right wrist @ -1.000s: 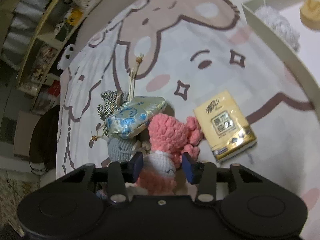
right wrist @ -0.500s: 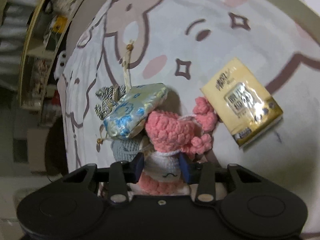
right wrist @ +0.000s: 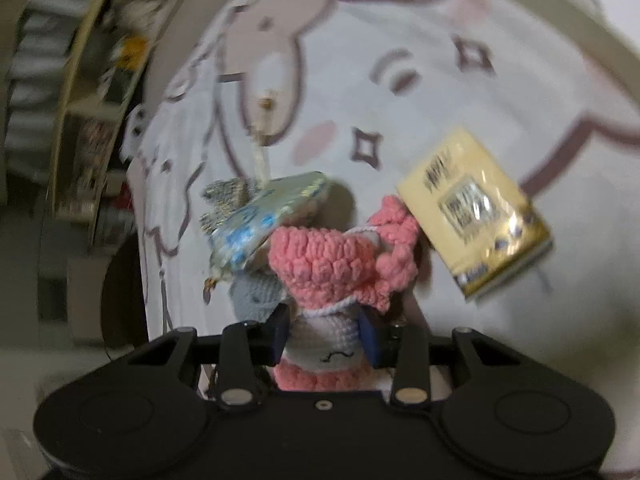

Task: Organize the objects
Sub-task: 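Grasp the dark crochet flower with left tool while right tool grasps pink doll, then lift the crochet flower with the left tool while the right tool lifts the pink doll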

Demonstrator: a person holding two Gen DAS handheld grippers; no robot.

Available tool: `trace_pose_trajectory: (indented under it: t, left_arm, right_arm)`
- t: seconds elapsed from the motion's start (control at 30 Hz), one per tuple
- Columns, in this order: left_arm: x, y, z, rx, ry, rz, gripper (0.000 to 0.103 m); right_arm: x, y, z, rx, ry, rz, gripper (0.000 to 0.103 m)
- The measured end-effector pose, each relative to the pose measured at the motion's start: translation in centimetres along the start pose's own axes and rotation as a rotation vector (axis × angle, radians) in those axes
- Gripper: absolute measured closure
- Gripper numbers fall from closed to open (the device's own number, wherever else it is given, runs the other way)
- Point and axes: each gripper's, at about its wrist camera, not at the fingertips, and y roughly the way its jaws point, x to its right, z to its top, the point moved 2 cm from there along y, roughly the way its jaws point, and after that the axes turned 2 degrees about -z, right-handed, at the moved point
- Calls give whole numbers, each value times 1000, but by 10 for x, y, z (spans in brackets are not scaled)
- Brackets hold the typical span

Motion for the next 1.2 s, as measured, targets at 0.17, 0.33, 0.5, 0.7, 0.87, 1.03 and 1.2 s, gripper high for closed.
trace_pose_trajectory:
  t: [0.17, 0.33, 0.5, 0.7, 0.87, 1.03, 1.2]
  left_arm:
    - [-6, 0, 0, -1, -60, -9, 47]
    - [-7, -6, 1, 10, -107, -15, 53]
    - [-8, -15, 1, 30, -175, -41, 54]
    - [1, -33, -1, 58, -186, -53, 55]
    - [15, -48, -3, 88, -176, -82, 55]
    - [27, -52, -3, 99, -157, -99, 55]
    - [29, -49, -5, 84, -152, -93, 55]
  right_arm:
    - [-13, -32, 0, 34, -233, -53, 65]
    - [-17, -53, -8, 44, -446, -121, 65]
    - [-10, -67, -19, 48, -596, -195, 65]
    - [-5, -73, -40, 89, -787, -266, 65]
    - [7, -66, -55, 65, -882, -312, 65]
    - [21, -53, -57, 79, -860, -253, 64]
    - [20, -54, -60, 82, -845, -222, 48]
